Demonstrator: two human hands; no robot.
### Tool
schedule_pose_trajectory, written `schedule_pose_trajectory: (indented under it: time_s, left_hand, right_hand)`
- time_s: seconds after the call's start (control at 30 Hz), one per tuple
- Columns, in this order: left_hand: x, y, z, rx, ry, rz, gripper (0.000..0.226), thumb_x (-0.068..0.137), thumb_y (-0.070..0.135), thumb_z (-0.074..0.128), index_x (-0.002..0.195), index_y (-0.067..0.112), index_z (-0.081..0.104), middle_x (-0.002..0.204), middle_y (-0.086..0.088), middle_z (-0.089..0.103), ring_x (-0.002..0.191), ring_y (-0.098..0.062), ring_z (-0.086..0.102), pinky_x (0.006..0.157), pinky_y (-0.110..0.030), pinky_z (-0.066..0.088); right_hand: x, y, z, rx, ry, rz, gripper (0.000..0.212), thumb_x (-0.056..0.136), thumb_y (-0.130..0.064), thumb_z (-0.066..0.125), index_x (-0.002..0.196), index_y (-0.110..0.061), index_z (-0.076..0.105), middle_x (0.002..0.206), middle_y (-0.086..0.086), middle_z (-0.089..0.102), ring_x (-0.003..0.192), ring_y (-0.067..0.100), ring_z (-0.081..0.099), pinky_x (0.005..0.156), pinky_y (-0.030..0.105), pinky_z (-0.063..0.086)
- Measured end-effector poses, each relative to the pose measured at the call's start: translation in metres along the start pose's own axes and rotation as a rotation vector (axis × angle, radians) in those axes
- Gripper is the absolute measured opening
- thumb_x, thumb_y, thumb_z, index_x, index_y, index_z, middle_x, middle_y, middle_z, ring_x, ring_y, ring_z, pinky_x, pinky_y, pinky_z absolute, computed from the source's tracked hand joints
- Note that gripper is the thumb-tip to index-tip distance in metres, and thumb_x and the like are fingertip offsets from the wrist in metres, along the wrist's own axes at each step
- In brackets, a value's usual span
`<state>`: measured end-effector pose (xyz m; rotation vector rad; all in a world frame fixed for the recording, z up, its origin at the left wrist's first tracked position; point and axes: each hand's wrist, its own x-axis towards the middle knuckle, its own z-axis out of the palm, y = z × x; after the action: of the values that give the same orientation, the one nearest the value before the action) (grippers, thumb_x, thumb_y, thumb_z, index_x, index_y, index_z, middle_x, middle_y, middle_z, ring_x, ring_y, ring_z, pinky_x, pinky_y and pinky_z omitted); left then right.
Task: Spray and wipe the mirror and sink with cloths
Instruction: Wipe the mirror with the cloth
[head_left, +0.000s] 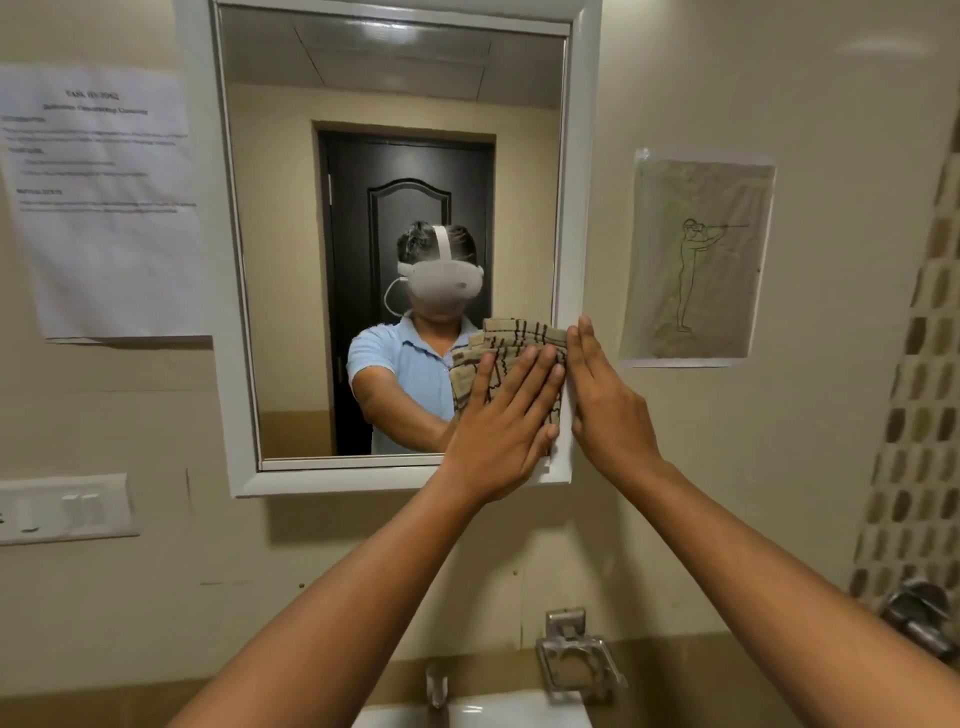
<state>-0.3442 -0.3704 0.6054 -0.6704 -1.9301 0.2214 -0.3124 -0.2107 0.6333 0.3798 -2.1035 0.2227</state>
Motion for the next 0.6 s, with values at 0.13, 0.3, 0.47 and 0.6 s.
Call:
schedule_pose_trajectory:
  time_s: [0.13,0.3,0.47,0.6]
  left_hand:
    - [-0.013,-0.006,0.001,-0.006,-0.016,0.062,0.059,0.103,0.034,0.026,0.156,0.013,0.013,0.165,-0.007,0.007,0.152,-0.024,0.003,0.121,-0.054,0.006]
    - [-0.031,-0.028,-0.005,0.014,-0.053,0.114,0.06,0.102,0.033,0.031,0.157,0.015,0.012,0.165,-0.005,0.006,0.152,-0.023,0.002,0.121,-0.053,0.005]
    - [-0.05,-0.057,-0.015,0.049,-0.063,0.119,0.06,0.102,0.033,0.029,0.157,0.017,0.011,0.165,-0.005,0.004,0.152,-0.024,0.001,0.121,-0.052,0.003]
    - [-0.084,-0.096,-0.023,0.114,-0.082,0.065,0.062,0.102,0.035,0.031,0.157,0.016,0.009,0.165,-0.006,0.003,0.152,-0.025,0.001,0.121,-0.053,0.0]
  right_hand:
    - [-0.004,0.003,0.006,-0.035,-0.017,0.007,0.098,0.076,0.012,0.057,0.155,-0.013,0.007,0.163,0.002,0.004,0.096,0.028,0.065,0.051,0.026,0.039]
    - [-0.01,0.002,0.01,-0.064,-0.043,0.02,0.098,0.075,0.012,0.055,0.155,-0.012,0.004,0.164,0.002,-0.001,0.082,0.026,0.062,0.048,0.027,0.035]
    - [-0.014,0.0,0.015,-0.065,-0.056,0.041,0.098,0.076,0.01,0.056,0.155,-0.013,0.003,0.164,0.002,-0.002,0.084,0.026,0.062,0.048,0.025,0.032]
    - [-0.016,-0.004,0.015,-0.044,-0.05,0.06,0.096,0.077,0.009,0.056,0.155,-0.011,0.004,0.164,0.004,-0.003,0.106,0.033,0.061,0.051,0.026,0.035]
